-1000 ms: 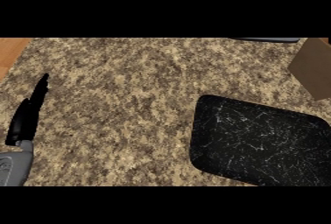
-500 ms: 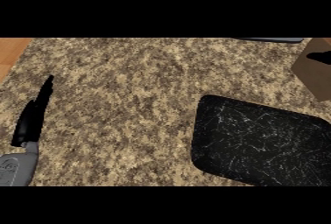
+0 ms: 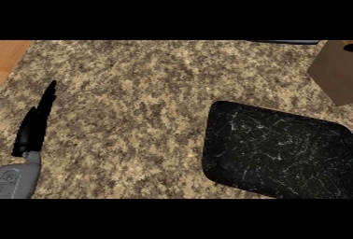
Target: Pick the sweet potato from the tray and place it in the cardboard box
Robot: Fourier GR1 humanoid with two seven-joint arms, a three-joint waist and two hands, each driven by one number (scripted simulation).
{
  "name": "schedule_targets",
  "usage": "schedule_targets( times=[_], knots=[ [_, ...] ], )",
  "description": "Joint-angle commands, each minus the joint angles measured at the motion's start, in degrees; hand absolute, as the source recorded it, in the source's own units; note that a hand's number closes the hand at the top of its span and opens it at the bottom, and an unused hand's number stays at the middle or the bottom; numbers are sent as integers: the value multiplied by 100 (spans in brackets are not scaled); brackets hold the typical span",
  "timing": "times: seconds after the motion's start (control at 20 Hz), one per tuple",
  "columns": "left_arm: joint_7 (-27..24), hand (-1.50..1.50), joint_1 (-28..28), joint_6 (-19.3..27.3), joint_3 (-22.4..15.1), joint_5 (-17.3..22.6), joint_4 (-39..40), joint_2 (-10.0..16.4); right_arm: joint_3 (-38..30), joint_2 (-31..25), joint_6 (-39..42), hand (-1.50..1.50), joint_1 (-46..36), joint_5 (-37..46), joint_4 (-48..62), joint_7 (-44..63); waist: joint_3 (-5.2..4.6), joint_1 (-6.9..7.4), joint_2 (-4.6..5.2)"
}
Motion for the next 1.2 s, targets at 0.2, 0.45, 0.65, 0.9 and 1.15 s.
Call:
schedule_targets(
  times=[0.2,0.45,0.65,0.9,1.15],
  knots=[
    [10,0,190,-84,104,104,-65,46,-659,-642,748,-150,360,-652,95,-353,-3,-91,-61],
    [20,0,83,-66,82,76,-145,45,-887,-1338,1088,-150,614,-835,150,-190,14,-87,-24],
    [-61,0,177,16,168,66,-23,42,-979,-1766,1528,-150,1067,-914,188,-350,17,-195,-29],
    [-114,0,418,-135,250,189,-270,159,-1011,-2132,1877,-150,1598,-928,184,-592,26,-140,-82],
    [59,0,179,-40,269,110,-97,153,-882,-2279,2416,-150,2047,-807,146,-970,35,-257,-59]
  ],
)
